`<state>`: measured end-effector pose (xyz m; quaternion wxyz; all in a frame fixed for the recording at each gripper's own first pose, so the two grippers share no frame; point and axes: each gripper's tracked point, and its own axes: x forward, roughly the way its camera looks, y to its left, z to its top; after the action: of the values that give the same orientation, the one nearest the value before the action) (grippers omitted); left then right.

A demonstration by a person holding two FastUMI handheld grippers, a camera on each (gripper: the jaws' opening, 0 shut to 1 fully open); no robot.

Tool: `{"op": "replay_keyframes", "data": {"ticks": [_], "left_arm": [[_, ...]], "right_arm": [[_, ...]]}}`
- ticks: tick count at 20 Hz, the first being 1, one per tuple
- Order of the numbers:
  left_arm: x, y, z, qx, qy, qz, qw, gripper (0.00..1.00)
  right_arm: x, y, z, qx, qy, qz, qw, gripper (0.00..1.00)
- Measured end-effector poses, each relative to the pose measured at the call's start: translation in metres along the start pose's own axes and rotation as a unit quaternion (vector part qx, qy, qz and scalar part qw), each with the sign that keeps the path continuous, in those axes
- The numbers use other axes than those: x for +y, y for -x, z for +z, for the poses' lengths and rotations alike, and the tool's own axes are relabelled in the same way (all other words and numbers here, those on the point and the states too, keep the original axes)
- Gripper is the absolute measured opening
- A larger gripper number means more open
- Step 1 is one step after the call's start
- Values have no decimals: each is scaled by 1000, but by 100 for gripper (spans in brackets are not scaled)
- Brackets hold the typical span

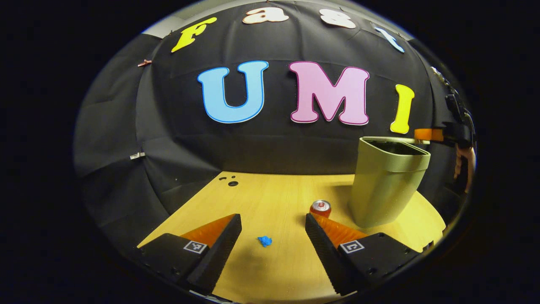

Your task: Press the lid of the desktop garbage bin to open it, pick up the crumpled paper on the desktop and throw it into the bin, then pick up the pop can on the desktop and drop it into the bin, and finally close the garbage bin lid.

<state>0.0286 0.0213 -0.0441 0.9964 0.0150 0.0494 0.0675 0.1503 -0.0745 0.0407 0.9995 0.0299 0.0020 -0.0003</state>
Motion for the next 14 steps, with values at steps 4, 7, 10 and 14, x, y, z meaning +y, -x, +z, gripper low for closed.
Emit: {"op": "replay_keyframes", "data": {"ticks": [4,7,10,14], "left_arm": [[29,-9,-15,-10,-24,-2,1000,98],[44,-16,-29,2,-4,-5,1000,99],[49,-22,-40,13,7,-11,1000,99],[47,-32,-55,27,6,-29,999,99]], "right_arm": [[-1,35,3,-8,38,-16,999,5],[2,62,-7,0,53,-19,998,5],[9,84,-23,15,44,-22,999,5],[11,107,-44,33,49,-28,998,5]]}}
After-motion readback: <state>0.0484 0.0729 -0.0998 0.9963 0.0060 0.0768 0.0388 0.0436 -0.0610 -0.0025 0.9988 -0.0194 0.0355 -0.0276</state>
